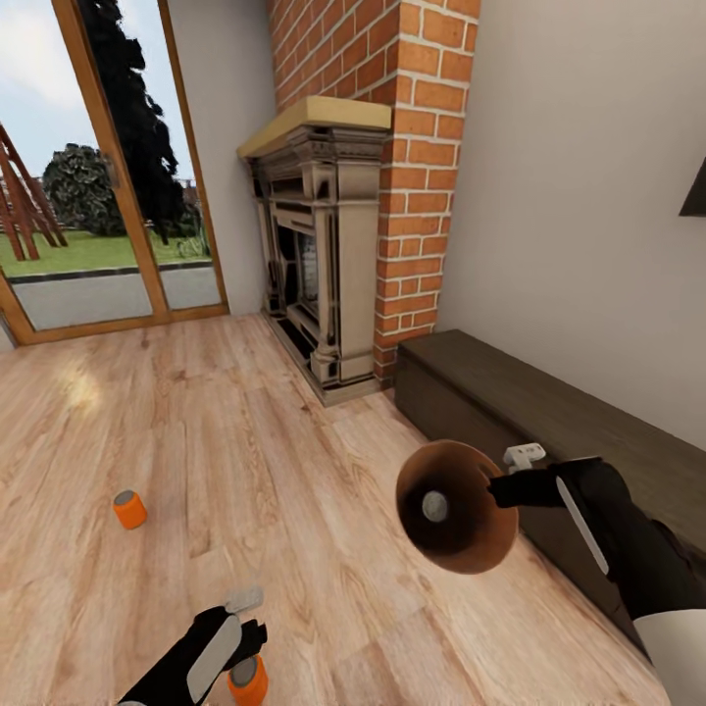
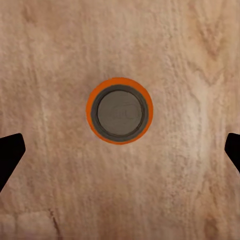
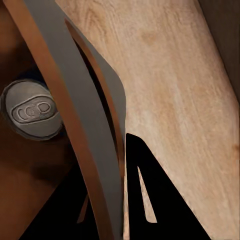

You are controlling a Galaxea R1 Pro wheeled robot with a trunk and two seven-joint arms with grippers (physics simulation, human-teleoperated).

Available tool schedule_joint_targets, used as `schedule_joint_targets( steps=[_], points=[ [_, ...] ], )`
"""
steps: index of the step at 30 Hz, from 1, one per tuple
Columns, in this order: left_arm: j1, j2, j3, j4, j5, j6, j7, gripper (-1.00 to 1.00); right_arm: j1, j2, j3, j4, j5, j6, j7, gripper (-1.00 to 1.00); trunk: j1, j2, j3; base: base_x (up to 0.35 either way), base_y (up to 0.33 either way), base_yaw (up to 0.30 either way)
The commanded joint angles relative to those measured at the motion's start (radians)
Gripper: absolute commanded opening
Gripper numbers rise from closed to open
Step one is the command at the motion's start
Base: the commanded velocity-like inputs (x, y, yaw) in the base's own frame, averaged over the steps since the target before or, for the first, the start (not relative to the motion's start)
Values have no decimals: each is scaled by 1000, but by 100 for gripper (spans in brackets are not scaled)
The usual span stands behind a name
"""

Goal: Put the three can of soda from the living room inside the tash can in the kitchen.

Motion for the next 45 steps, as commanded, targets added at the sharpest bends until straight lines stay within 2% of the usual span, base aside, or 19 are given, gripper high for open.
schedule_joint_targets(
  steps=[1, 6, 14, 21, 29, 45],
  points=[
    [-7, 0, 0, 4, 0, -9, -1, 100, 0, 0, 0, -3, -27, 5, 6, -100, 0, 0, -4, 0, 0, 0],
    [-41, 0, -1, 31, -1, -47, -1, 100, 12, 0, -1, -36, -29, 5, 6, -100, 3, -2, -23, 0, 0, 0],
    [-53, 1, -2, 38, 0, -61, -1, 100, 49, 0, -7, -121, -31, 5, 6, -100, 6, -3, -54, 0, 0, 0],
    [-88, 13, -4, 41, 0, -60, -1, 100, 53, -5, -9, -132, -42, 5, 6, -100, 9, -5, -81, 0, 0, 0],
    [-135, 14, -7, 43, -1, -61, -24, 100, 54, -6, -9, -133, -44, 5, 6, -100, 13, -7, -112, 0, 0, 0],
    [-144, 12, -7, 55, -1, -61, -31, 100, 54, -6, -8, -135, -44, 5, 6, -100, 20, -11, -174, 0, 0, 0]
  ],
)
